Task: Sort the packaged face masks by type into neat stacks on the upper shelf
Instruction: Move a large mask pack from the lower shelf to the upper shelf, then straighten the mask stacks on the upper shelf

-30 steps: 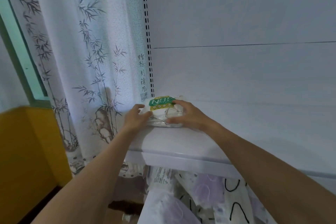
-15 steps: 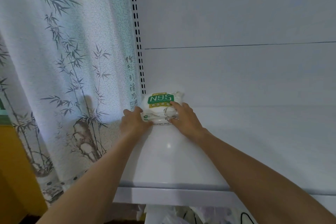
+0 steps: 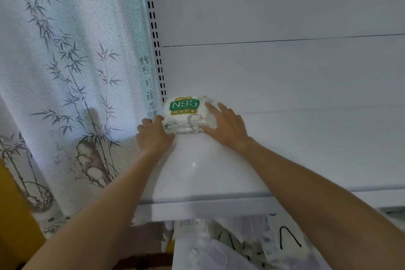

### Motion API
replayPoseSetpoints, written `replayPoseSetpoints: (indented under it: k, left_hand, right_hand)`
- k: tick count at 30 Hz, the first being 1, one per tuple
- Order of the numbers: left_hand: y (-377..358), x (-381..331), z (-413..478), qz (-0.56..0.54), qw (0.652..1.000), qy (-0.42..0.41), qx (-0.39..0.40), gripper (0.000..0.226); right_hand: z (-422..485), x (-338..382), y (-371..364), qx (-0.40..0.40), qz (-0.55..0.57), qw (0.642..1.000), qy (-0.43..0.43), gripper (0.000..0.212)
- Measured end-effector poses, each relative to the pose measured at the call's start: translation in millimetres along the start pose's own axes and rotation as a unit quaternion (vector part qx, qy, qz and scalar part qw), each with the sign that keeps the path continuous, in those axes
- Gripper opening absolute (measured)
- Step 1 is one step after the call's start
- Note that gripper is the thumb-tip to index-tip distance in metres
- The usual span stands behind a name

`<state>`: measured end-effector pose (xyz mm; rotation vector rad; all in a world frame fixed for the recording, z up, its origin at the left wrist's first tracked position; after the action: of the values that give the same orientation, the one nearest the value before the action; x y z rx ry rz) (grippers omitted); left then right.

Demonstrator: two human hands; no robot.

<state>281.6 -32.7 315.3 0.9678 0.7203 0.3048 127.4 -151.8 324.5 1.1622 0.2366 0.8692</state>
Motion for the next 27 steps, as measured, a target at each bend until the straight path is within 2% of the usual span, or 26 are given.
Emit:
replayPoseSetpoints:
  k: [8, 13, 21, 24, 27]
  left_hand:
    - [18.7, -57.0, -69.3, -0.093, 0.990, -0.101, -0.014, 0.046]
    - [12.6, -93.1, -125.5, -0.112, 0.986, -0.124, 0.011, 0.038]
    - [-5.0, -137.4, -231.8, -0.153, 0.979, -0.125, -0.049, 0.028]
    - [-22.5, -146.0, -267.9, -0.184, 0.975, -0.106, -0.065, 0.027]
    - [-59.6, -147.2, -297.3, -0.198, 0.975, -0.103, -0.021, 0.031]
  right_hand:
    - [-60.4, -33.2, 48.4, -0.015, 0.010, 0.999, -0.028, 0.067]
    - [-106.6, -71.7, 80.4, -0.013, -0.004, 0.999, -0.038, 0.064]
    - [-208.7, -142.5, 106.2, -0.039, -0.010, 0.997, -0.059, 0.045]
    - [-248.2, -163.2, 92.7, -0.042, -0.053, 0.998, -0.014, 0.049]
    - [-272.7, -169.4, 81.5, -0.037, -0.110, 0.993, 0.026, 0.060]
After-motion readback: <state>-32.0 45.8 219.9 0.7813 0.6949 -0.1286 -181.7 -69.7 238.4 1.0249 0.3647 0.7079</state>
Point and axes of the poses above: each hand's wrist, its own z-axis towards the middle knuckle, its own y-axis out of the back of the hand, x = y × z, the point moved 8 cm from there along z, towards the middle knuckle, and after that the axes turned 3 degrees about -y, right-handed, at the moved point
